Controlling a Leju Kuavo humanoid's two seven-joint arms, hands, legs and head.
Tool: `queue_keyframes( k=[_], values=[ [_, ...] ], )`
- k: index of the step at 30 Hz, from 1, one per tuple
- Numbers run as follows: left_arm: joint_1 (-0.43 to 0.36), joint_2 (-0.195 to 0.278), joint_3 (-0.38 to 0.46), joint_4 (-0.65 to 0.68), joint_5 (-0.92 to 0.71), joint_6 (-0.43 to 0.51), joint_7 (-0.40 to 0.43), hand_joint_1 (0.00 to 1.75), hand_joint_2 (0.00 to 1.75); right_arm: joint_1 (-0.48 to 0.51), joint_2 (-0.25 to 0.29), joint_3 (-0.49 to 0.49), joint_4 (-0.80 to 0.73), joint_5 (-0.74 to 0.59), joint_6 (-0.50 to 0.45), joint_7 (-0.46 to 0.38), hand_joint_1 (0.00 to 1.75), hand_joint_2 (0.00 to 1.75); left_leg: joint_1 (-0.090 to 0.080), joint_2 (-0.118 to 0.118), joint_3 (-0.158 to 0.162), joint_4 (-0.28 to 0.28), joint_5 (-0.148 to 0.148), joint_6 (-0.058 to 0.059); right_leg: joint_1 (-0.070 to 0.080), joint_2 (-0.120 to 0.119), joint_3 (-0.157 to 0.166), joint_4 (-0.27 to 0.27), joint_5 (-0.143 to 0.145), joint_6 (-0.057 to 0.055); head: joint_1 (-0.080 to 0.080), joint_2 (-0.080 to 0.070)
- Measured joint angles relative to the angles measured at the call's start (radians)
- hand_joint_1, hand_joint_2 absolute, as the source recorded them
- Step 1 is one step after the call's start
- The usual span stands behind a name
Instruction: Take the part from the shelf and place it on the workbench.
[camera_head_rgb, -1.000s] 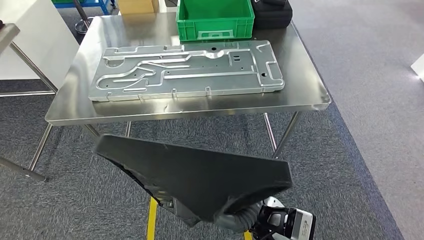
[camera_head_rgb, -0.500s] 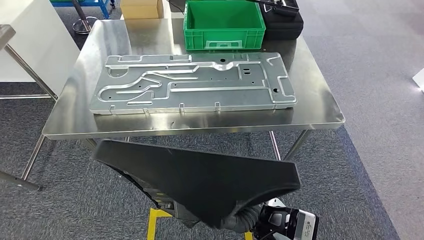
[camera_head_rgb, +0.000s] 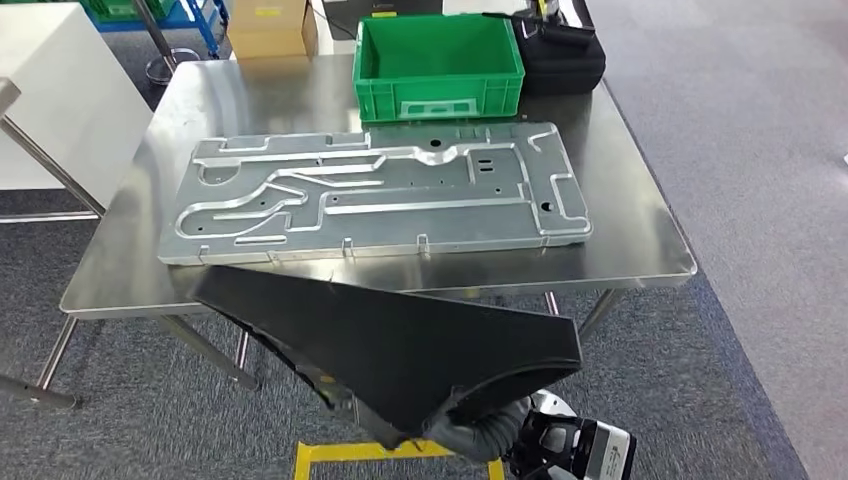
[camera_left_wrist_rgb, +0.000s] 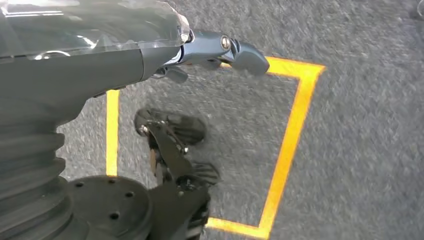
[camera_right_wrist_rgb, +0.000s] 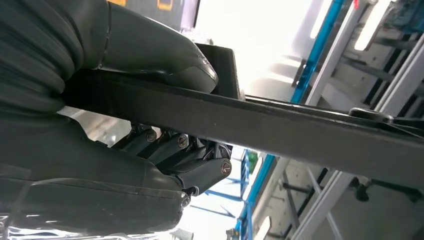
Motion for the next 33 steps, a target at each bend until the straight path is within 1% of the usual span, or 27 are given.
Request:
queue_keyframes(
  k=[2,3,4,5,6,7,8,9,10,12,13,14,15,17,18,19,20,21,22,23,24,26,28,29,30,32,33],
  values=[
    [0.001,0.000,0.000,0.000,0.000,-0.001,0.000,0.00,1.75,-0.002,0.000,-0.002,0.000,0.034,-0.034,0.000,1.55,1.75,0.002,0.001,-0.083,0.119,-0.045,-0.006,0.001,0.000,0.013,0.000,-0.014,-0.002,0.000,0.000],
    [0.002,0.000,0.000,0.000,-0.001,-0.001,0.000,0.00,1.75,-0.004,0.000,-0.004,0.000,0.052,-0.054,0.000,1.55,1.75,0.003,0.002,-0.111,0.142,-0.048,-0.007,0.001,0.001,0.022,0.000,-0.021,-0.002,-0.001,0.000],
    [0.004,0.000,0.000,0.000,-0.002,-0.002,-0.001,0.00,1.75,-0.009,0.000,-0.008,0.000,0.071,-0.076,0.001,1.55,1.75,0.003,0.002,-0.123,0.132,-0.031,-0.006,0.002,0.002,0.032,0.000,-0.028,-0.002,-0.001,0.000],
    [0.004,0.000,0.000,0.000,-0.003,-0.003,-0.001,0.00,1.75,-0.018,0.000,-0.015,0.001,0.088,-0.096,0.002,1.55,1.75,0.003,0.002,-0.118,0.085,0.011,-0.004,0.002,0.002,0.045,0.000,-0.036,0.000,-0.001,0.000],
    [0.005,0.001,0.000,0.000,-0.004,-0.004,-0.002,0.00,1.75,-0.032,0.000,-0.024,0.002,0.106,-0.113,0.003,1.55,1.75,0.003,0.002,-0.104,0.016,0.068,0.000,0.002,0.003,0.055,0.000,-0.045,0.001,0.000,0.000],
    [0.004,0.001,0.000,0.000,-0.004,-0.006,-0.003,0.00,1.75,-0.049,0.000,-0.035,0.004,0.124,-0.131,0.006,1.55,1.75,0.001,0.003,-0.094,-0.043,0.110,0.005,0.003,0.003,0.064,0.001,-0.052,0.004,0.000,0.000],
    [0.004,0.001,0.000,0.000,-0.005,-0.008,-0.004,0.00,1.75,-0.070,0.000,-0.050,0.008,0.142,-0.149,0.010,1.55,1.75,-0.003,0.004,-0.086,-0.089,0.138,0.011,0.003,0.003,0.066,0.001,-0.057,0.008,0.000,0.000],
    [0.004,0.002,0.000,0.000,-0.005,-0.012,-0.004,0.00,1.75,-0.094,0.000,-0.067,0.014,0.156,-0.164,0.017,1.55,1.75,-0.006,0.005,-0.086,-0.111,0.153,0.018,0.003,0.004,0.064,0.002,-0.061,0.013,0.000,0.000],
    [0.003,0.002,0.001,0.000,-0.006,-0.016,-0.005,0.00,1.75,-0.123,-0.001,-0.088,0.022,0.164,-0.179,0.026,1.55,1.75,-0.010,0.006,-0.089,-0.114,0.150,0.024,0.003,0.005,0.063,0.002,-0.063,0.019,0.000,0.000],
    [0.003,0.002,0.000,0.000,-0.008,-0.023,-0.007,0.00,1.75,-0.195,-0.007,-0.145,0.049,0.169,-0.203,0.053,1.55,1.75,-0.008,0.006,-0.086,-0.124,0.161,0.037,0.003,0.005,0.062,0.002,-0.070,0.032,0.000,0.000],
    [0.001,0.002,0.000,0.000,-0.009,-0.027,-0.008,0.00,1.75,-0.236,-0.016,-0.180,0.068,0.172,-0.216,0.066,1.55,1.75,-0.006,0.006,-0.081,-0.130,0.162,0.043,0.003,0.004,0.057,0.016,-0.080,0.038,0.001,0.000],
    [-0.001,0.002,0.000,0.000,-0.010,-0.030,-0.009,0.00,1.75,-0.281,-0.027,-0.216,0.092,0.179,-0.231,0.079,1.55,1.75,-0.003,0.006,-0.077,-0.136,0.163,0.048,0.003,0.003,0.042,0.049,-0.099,0.043,0.002,0.000],
    [-0.004,0.002,0.000,0.000,-0.010,-0.032,-0.009,0.00,1.75,-0.323,-0.039,-0.251,0.119,0.189,-0.246,0.088,1.55,1.75,-0.002,0.006,-0.073,-0.138,0.162,0.052,0.001,0.002,0.013,0.104,-0.124,0.048,0.004,0.000],
    [-0.008,0.002,0.000,0.000,-0.010,-0.035,-0.009,0.00,1.75,-0.403,-0.067,-0.316,0.183,0.224,-0.275,0.096,1.55,1.75,-0.003,0.004,-0.070,-0.138,0.158,0.058,-0.002,0.002,-0.067,0.237,-0.170,0.056,0.005,0.000],
    [-0.009,0.002,0.000,0.000,-0.010,-0.035,-0.008,0.00,1.75,-0.436,-0.080,-0.342,0.215,0.245,-0.285,0.098,1.55,1.75,-0.003,0.003,-0.068,-0.136,0.155,0.059,-0.003,0.002,-0.097,0.277,-0.171,0.058,0.005,0.000],
    [-0.009,0.002,0.000,0.000,-0.010,-0.036,-0.008,0.00,1.75,-0.468,-0.092,-0.365,0.245,0.268,-0.295,0.103,1.55,1.75,-0.003,0.001,-0.065,-0.135,0.151,0.059,-0.005,0.002,-0.111,0.280,-0.151,0.060,0.005,0.000],
    [-0.009,0.002,0.000,0.000,-0.010,-0.036,-0.007,0.00,1.75,-0.498,-0.103,-0.384,0.271,0.293,-0.305,0.113,1.55,1.75,-0.003,0.000,-0.060,-0.133,0.146,0.058,-0.006,0.002,-0.104,0.245,-0.112,0.060,0.005,0.000],
    [-0.009,0.002,0.000,0.000,-0.011,-0.036,-0.007,0.00,1.75,-0.530,-0.112,-0.398,0.297,0.320,-0.316,0.128,1.55,1.75,-0.003,-0.001,-0.056,-0.130,0.141,0.055,-0.008,0.001,-0.083,0.179,-0.062,0.059,0.005,0.000],
    [-0.009,0.002,0.000,0.000,-0.012,-0.037,-0.007,0.00,1.75,-0.563,-0.119,-0.406,0.324,0.352,-0.330,0.147,1.55,1.75,-0.004,-0.002,-0.053,-0.126,0.136,0.052,-0.007,0.001,-0.060,0.116,-0.024,0.056,0.005,0.000],
    [-0.010,0.002,0.000,0.000,-0.013,-0.038,-0.007,0.00,1.75,-0.597,-0.124,-0.410,0.352,0.392,-0.344,0.171,1.55,1.75,-0.006,-0.002,-0.054,-0.122,0.132,0.048,-0.006,0.002,-0.042,0.062,0.000,0.052,0.005,0.000],
    [-0.012,0.003,0.000,0.000,-0.015,-0.039,-0.008,0.00,1.75,-0.629,-0.127,-0.409,0.385,0.438,-0.360,0.198,1.55,1.75,-0.007,-0.002,-0.056,-0.120,0.130,0.044,-0.004,0.002,-0.033,0.031,0.010,0.048,0.005,0.000],
    [-0.016,0.004,0.000,0.000,-0.016,-0.041,-0.012,0.00,1.75,-0.690,-0.129,-0.398,0.463,0.548,-0.388,0.252,1.55,1.75,-0.009,-0.001,-0.061,-0.120,0.129,0.036,-0.002,0.004,-0.032,0.017,0.006,0.039,0.005,0.000],
    [-0.018,0.005,0.000,0.000,-0.016,-0.045,-0.019,0.00,1.75,-0.757,-0.127,-0.368,0.571,0.673,-0.409,0.308,1.55,1.75,-0.008,-0.001,-0.066,-0.107,0.117,0.026,-0.006,0.003,-0.028,0.012,0.008,0.029,0.005,0.000],
    [-0.020,0.005,0.000,0.000,-0.014,-0.047,-0.022,0.00,1.75,-0.791,-0.125,-0.345,0.638,0.738,-0.418,0.335,1.55,1.75,-0.008,0.000,-0.079,-0.077,0.099,0.021,-0.008,0.001,-0.025,0.008,0.009,0.024,0.005,0.000],
    [-0.022,0.006,0.000,0.000,-0.012,-0.049,-0.025,0.00,1.75,-0.824,-0.121,-0.321,0.709,0.799,-0.425,0.358,1.55,1.75,-0.006,0.001,-0.103,-0.027,0.074,0.016,-0.009,0.000,-0.022,0.006,0.009,0.020,0.004,0.000],
    [-0.023,0.007,0.000,0.000,-0.007,-0.053,-0.027,0.00,1.75,-0.874,-0.108,-0.270,0.847,0.899,-0.433,0.394,1.55,1.75,-0.003,0.002,-0.171,0.107,0.023,0.010,-0.008,-0.002,-0.020,0.006,0.008,0.016,0.004,0.000],
    [-0.023,0.007,0.000,0.000,-0.006,-0.053,-0.027,0.00,1.75,-0.892,-0.100,-0.244,0.909,0.939,-0.432,0.408,1.55,1.75,-0.003,0.002,-0.198,0.154,0.014,0.008,-0.008,-0.002,-0.019,0.006,0.007,0.015,0.004,0.000]
  ],
)
